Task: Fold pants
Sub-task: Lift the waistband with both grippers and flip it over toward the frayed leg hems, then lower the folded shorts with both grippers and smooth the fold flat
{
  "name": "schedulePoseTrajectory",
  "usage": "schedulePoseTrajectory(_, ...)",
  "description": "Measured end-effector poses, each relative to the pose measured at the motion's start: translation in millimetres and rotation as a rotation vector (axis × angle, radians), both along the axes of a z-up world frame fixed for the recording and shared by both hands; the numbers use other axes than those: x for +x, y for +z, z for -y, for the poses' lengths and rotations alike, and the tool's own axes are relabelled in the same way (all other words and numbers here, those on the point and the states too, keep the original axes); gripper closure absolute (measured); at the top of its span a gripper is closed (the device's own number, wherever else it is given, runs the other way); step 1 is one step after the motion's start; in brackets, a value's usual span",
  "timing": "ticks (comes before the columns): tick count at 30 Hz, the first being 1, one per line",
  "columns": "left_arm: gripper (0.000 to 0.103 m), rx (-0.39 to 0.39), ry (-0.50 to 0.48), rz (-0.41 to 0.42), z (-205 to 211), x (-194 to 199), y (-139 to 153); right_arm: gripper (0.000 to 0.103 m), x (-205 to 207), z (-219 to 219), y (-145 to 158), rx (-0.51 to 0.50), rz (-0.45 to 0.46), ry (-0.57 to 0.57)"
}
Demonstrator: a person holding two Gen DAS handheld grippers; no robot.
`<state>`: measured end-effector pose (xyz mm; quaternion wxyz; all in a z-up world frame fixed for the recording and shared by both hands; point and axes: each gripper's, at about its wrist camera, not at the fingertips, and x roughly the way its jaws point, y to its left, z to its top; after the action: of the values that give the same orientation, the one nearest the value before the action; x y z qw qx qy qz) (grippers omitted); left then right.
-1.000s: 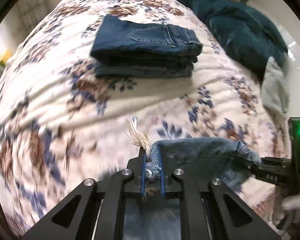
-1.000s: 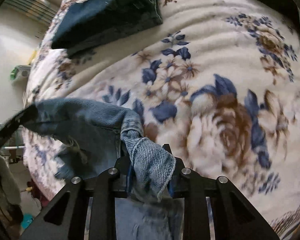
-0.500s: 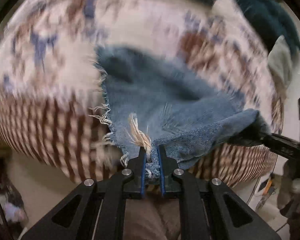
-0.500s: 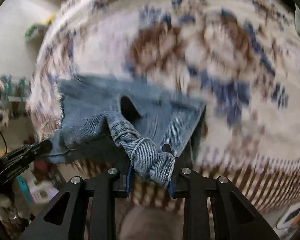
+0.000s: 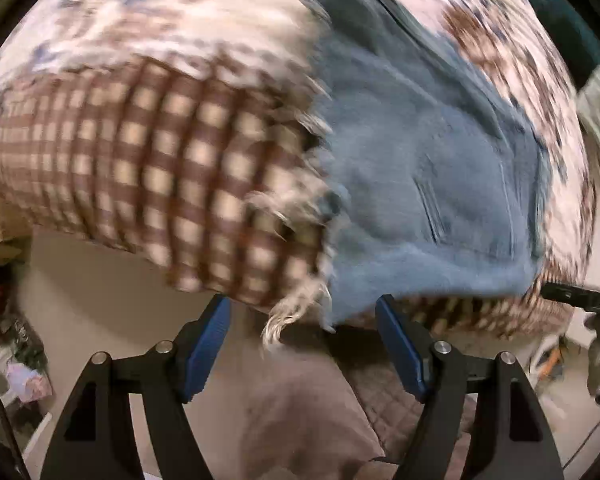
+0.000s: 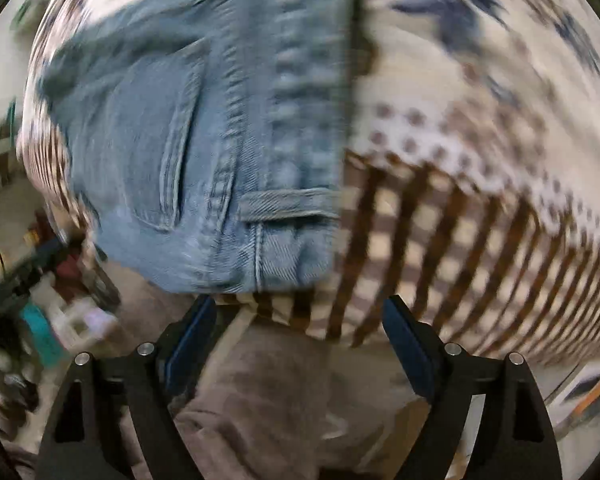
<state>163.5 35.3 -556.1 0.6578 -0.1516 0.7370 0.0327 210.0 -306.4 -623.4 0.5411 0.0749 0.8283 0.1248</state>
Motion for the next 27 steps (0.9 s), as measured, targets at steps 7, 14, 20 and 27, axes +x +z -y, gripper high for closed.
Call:
schedulePoseTrajectory(7,0.030,-0.013,0.057,0.159,-8,114,0,0.016,45,65,11,0.044,0.130,-0.419)
schedulePoseTrajectory(14,0.069,-0.172,0.085,0.142,2,208,-59,0.088,121,43,-18,0.059,0.216,-0.330)
schedulePoseTrajectory(20,0.085,-0.117,0.007,0.184,-11,231,-53,0.096,145,31,6,0.020,0.315,-0.300)
schedulePoseTrajectory(27,0.082,-0.155,0.069,0.127,-29,247,-79,0.096,150,31,-11,-0.023,0.328,-0.348)
